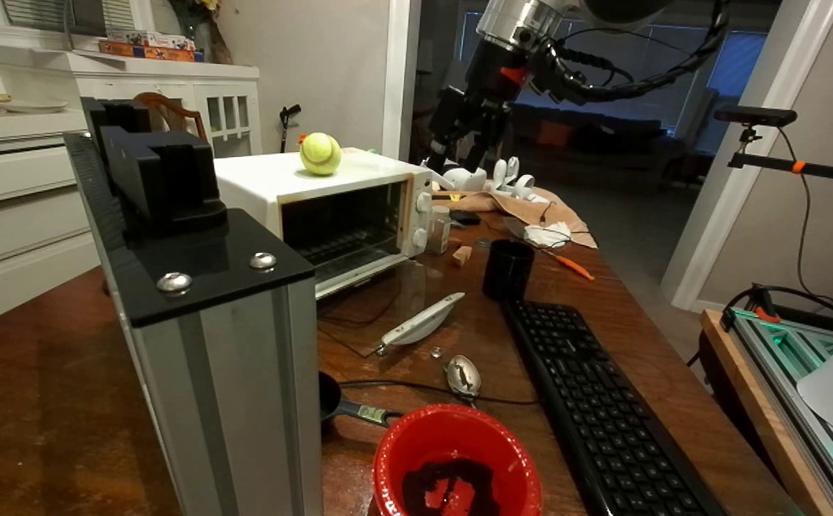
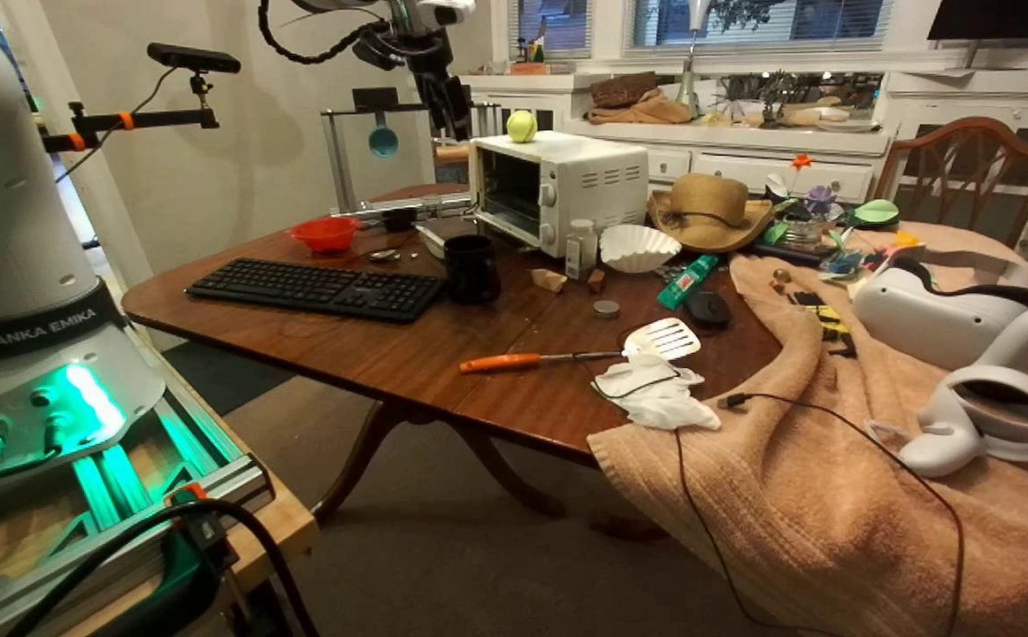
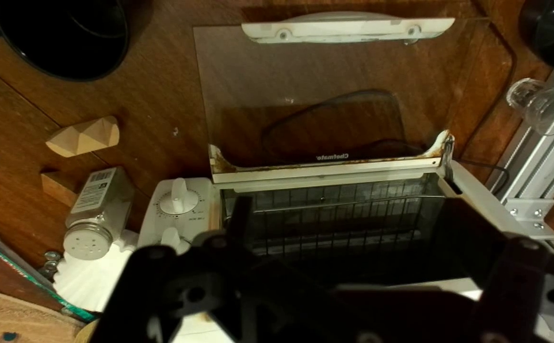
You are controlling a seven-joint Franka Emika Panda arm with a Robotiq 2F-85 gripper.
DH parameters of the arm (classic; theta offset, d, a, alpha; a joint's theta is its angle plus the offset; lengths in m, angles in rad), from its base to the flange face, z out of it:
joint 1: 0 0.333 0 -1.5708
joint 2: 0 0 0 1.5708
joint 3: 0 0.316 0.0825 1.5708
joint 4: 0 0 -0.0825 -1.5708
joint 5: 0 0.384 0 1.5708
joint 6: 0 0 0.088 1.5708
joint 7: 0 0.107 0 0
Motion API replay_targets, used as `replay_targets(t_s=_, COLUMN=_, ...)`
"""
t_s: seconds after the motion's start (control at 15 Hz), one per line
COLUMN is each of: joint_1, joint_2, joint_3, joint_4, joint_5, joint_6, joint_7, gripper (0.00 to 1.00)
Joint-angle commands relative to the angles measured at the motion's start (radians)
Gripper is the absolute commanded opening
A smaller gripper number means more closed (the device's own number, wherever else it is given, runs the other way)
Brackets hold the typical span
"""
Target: Open the white oven.
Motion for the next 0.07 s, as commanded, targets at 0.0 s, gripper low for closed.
replay_targets(t_s=0.0, joint_1=-0.016, joint_2=0.0, joint_3=0.015, joint_4=0.001, joint_5=0.002, joint_6=-0.002, joint_7=-0.003, gripper=1.0)
